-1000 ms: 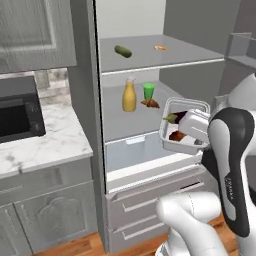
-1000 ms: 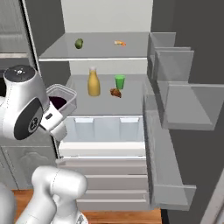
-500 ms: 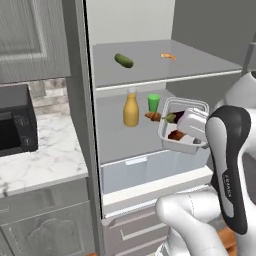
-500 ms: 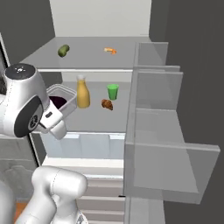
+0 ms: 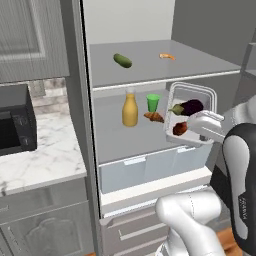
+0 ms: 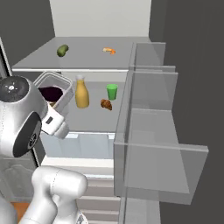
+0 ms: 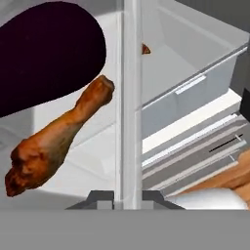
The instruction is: Place the tupperware on the top shelf of the fridge. Make space for the tupperware among the existing items by rearranging them on the shelves if needed. Close the fridge door when finished.
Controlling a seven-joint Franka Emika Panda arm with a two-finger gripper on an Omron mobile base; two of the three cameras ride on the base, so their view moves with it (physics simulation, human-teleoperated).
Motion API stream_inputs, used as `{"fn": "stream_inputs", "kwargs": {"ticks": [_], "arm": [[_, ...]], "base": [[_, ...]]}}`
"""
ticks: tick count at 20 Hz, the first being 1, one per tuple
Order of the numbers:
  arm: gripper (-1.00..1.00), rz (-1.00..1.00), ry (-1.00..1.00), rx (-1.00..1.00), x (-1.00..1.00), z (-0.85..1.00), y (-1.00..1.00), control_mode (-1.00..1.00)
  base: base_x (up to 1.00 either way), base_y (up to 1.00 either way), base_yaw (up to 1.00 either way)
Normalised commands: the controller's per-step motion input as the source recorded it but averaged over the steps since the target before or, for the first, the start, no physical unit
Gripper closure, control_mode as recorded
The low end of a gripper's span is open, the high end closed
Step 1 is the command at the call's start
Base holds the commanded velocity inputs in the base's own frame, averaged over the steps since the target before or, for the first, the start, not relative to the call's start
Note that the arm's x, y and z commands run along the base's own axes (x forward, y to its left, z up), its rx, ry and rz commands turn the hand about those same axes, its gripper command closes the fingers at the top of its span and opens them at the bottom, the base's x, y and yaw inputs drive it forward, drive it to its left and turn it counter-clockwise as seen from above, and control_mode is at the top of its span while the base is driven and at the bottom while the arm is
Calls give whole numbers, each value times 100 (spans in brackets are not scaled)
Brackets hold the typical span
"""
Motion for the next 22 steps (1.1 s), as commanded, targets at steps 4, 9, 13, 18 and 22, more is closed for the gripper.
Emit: {"fn": "stream_inputs", "kwargs": {"ticks": [4,9,13,18,22], "arm": [[100,9,-24,0,0,66,0,-100],[100,0,2,0,21,67,0,-100],[100,-2,19,0,51,47,-2,-100],[100,-1,14,2,55,10,-7,-100],[100,0,1,0,55,0,-1,-100]], "base": [[0,0,0],[0,0,0],[0,0,0],[0,0,0],[0,0,0]]}}
